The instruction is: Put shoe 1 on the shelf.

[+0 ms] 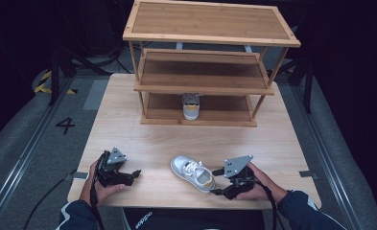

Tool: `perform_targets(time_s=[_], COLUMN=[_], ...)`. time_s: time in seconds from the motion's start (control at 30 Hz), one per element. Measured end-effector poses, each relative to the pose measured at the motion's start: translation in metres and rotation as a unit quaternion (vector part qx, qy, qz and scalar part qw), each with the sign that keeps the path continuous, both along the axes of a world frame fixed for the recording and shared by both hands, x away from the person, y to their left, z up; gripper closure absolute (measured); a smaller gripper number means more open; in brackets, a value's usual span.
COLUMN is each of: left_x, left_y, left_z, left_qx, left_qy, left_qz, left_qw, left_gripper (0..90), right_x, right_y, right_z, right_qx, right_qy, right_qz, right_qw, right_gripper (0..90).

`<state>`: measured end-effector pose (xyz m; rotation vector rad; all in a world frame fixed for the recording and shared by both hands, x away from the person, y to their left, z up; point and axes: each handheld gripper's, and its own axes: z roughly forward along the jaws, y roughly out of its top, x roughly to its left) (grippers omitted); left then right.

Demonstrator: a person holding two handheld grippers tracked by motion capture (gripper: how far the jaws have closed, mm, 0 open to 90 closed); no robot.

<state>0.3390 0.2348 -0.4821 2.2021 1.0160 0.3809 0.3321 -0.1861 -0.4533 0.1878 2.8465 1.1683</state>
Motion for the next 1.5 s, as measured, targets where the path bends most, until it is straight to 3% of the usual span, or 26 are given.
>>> perform_targets(time_s=[0.2, 0.33, 0.5, 0.6, 0.67, 0.73, 0.83, 0.87, 0.97, 1.13, 1.17, 1.4, 1.43, 1.5], left_x=[0.000, 0.000, 0.000, 0.000, 0.000, 0.000, 0.000, 0.000, 0.000, 0.000, 0.000, 0.000, 0.000, 0.000], left_y=[0.000, 0.000, 0.000, 0.001, 0.002, 0.001, 0.002, 0.002, 0.002, 0.002, 0.002, 0.001, 0.001, 0.001], left_z=[0.000, 0.000, 0.000, 0.000, 0.000, 0.000, 0.000, 0.000, 0.000, 0.000, 0.000, 0.000, 0.000, 0.000], left_qx=[-0.001, -0.001, 0.002, 0.005, 0.005, 0.004, 0.005, 0.005, 0.005, 0.005, 0.005, -0.001, 0.001, 0.001], left_qy=[0.000, 0.001, -0.001, -0.007, -0.007, -0.006, -0.007, -0.007, -0.007, -0.007, -0.007, -0.002, -0.002, -0.002], left_qz=[0.000, 0.001, -0.001, -0.004, -0.005, -0.006, -0.005, -0.005, -0.005, -0.005, -0.005, -0.005, -0.004, -0.004], left_qw=[1.0000, 1.0000, 1.0000, 1.0000, 1.0000, 1.0000, 0.9999, 0.9999, 0.9999, 0.9999, 0.9999, 1.0000, 1.0000, 1.0000], left_gripper=[15.2, 15.2, 15.2, 15.8, 15.8, 15.8, 15.8, 15.8, 15.8, 15.8, 15.8, 15.8, 15.8, 15.8], right_x=[-0.010, -0.009, -0.009, -0.009, -0.007, -0.006, -0.001, -0.001, 0.001, -0.001, 0.000, 0.002, 0.003, 0.005], right_y=[0.007, 0.010, 0.020, 0.032, 0.043, 0.047, 0.064, 0.064, 0.074, 0.078, 0.078, 0.071, 0.065, 0.062], right_z=[0.011, 0.019, 0.034, 0.042, 0.043, 0.042, 0.034, 0.034, 0.025, 0.016, 0.014, 0.014, 0.015, 0.016], right_qx=[-0.011, -0.013, -0.018, -0.040, -0.074, -0.085, -0.132, -0.132, -0.154, -0.155, -0.150, -0.136, -0.129, -0.126], right_qy=[-0.014, -0.025, -0.043, -0.046, -0.041, -0.042, -0.027, -0.027, -0.018, -0.022, -0.018, -0.018, -0.016, -0.017], right_qz=[0.041, 0.043, 0.069, 0.115, 0.148, 0.155, 0.185, 0.185, 0.197, 0.200, 0.195, 0.186, 0.175, 0.170], right_qw=[0.9990, 0.9987, 0.9965, 0.9916, 0.9853, 0.9834, 0.9735, 0.9735, 0.9681, 0.9672, 0.9691, 0.9728, 0.9760, 0.9772], right_gripper=[43.1, 43.0, 41.3, 40.7, 41.0, 41.5, 44.8, 44.8, 50.3, 63.1, 63.7, 64.9, 65.0, 65.1])
